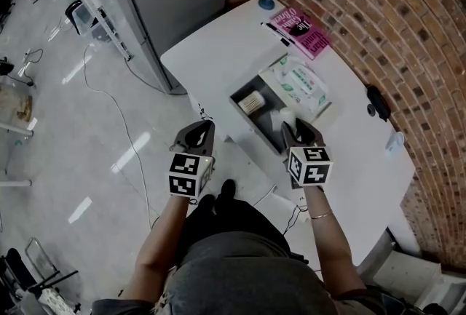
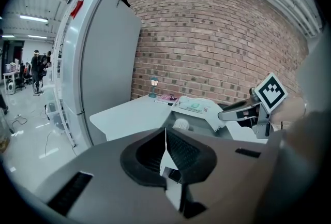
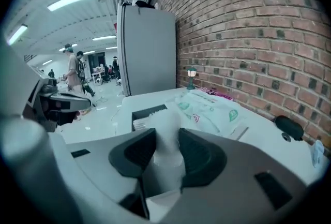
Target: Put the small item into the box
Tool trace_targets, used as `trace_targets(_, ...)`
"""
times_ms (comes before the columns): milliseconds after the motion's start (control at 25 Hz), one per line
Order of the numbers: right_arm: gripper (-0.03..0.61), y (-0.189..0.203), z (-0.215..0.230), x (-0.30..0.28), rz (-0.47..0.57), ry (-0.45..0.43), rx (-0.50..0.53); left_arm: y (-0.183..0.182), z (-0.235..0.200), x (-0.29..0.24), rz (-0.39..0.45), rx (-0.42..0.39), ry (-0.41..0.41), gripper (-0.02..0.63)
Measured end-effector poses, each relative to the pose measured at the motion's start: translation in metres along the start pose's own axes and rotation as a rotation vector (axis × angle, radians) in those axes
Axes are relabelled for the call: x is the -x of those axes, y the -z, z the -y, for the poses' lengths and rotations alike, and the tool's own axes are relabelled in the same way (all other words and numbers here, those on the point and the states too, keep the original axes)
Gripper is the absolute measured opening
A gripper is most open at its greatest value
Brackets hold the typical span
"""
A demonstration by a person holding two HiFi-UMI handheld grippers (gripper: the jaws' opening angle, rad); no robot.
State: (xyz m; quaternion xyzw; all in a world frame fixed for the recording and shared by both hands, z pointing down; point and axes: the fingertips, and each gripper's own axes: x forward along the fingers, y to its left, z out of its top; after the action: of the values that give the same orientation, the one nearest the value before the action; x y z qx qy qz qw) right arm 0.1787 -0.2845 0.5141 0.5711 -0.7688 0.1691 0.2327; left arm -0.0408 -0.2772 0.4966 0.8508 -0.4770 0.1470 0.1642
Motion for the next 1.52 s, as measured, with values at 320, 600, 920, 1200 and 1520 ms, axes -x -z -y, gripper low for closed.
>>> trace_targets(320, 0.152, 0.019, -0.003, -0.027, -0.123, -0.001, 0.135, 0.010, -0.010, 0.006, -0.018, 0.031, -0.041, 0.026)
trace_targets(600, 0.152, 0.030, -0.003, -0.042, -0.207, -0.017, 0.173, 0.017, -0.015, 0.008, -0.023, 0.050, -0.066, 0.026)
trace_targets(920, 0.152, 0.044, -0.009, -0.054, -0.317, -0.001, 0.254, 0.019, -0.020, 0.012, -0.025, 0.072, -0.086, 0.026)
trace_targets(1200, 0.153, 0.053, -0.011, -0.059, -0.394, -0.004, 0.282, 0.021, -0.022, 0.014, -0.026, 0.080, -0.099, 0.026)
trace_targets(1520, 0.156, 0.062, -0.009, -0.062, -0.470, 0.036, 0.385, 0.026, -0.022, 0.018, -0.031, 0.084, -0.107, 0.026)
